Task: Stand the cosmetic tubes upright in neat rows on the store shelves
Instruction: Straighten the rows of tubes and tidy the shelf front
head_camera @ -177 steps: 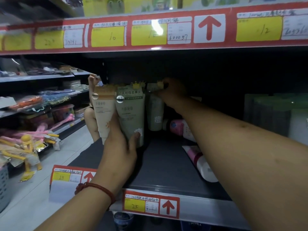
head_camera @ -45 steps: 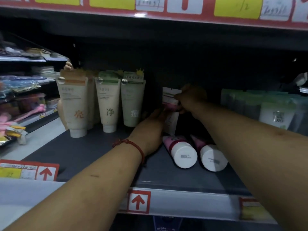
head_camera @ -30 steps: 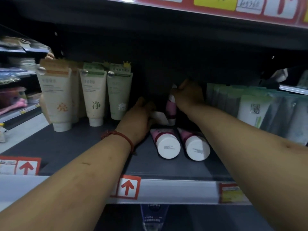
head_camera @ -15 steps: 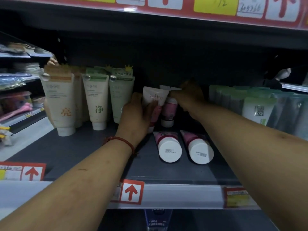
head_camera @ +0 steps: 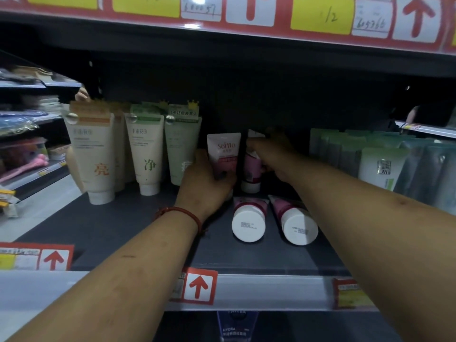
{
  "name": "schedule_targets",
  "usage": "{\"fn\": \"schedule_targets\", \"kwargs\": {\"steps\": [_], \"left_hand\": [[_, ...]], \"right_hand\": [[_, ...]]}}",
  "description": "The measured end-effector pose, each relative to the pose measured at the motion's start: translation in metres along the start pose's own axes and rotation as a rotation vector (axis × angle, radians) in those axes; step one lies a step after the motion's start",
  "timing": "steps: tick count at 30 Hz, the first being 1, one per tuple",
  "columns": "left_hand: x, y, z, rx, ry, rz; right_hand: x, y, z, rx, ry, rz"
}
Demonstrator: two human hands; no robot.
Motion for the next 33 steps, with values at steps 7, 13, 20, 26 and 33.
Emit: {"fn": "schedule_targets", "kwargs": {"steps": [7, 13, 20, 26, 33], "left_hand": [[0.012, 0.003, -0.007, -0.026, 0.101, -0.125], [0.017, 0.006, -0.012, -0.003, 0.11, -0.137], [0.021, 0.01, -0.017, -0.005, 0.082, -0.171], [0.023, 0.011, -0.02, -0.004, 0.049, -0.183], [0.02, 0.012, -0.018, 0.018, 0.101, -0.16]], "right_hand": [[-0.003, -0.004, 0.0, 0.031, 0.035, -0.034], [-0.004, -0.012, 0.004, 0.231, 0.147, -0.125], [-0.009, -0.005, 0.021, 0.24, 0.142, -0.077], [0.0, -0.012, 0.043, 0.288, 0.022, -0.153], [0.004, -0.002, 0.045, 0.237, -0.032, -0.189]]}}
Point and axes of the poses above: each hand's wrist, its own y-axis towards the middle knuckle, its own x-axis out of the palm, z = x × y, the point moved 6 cm from there along y, towards the middle knuckle, and after that the axes turned 9 degrees about y, right-handed, at the moved point
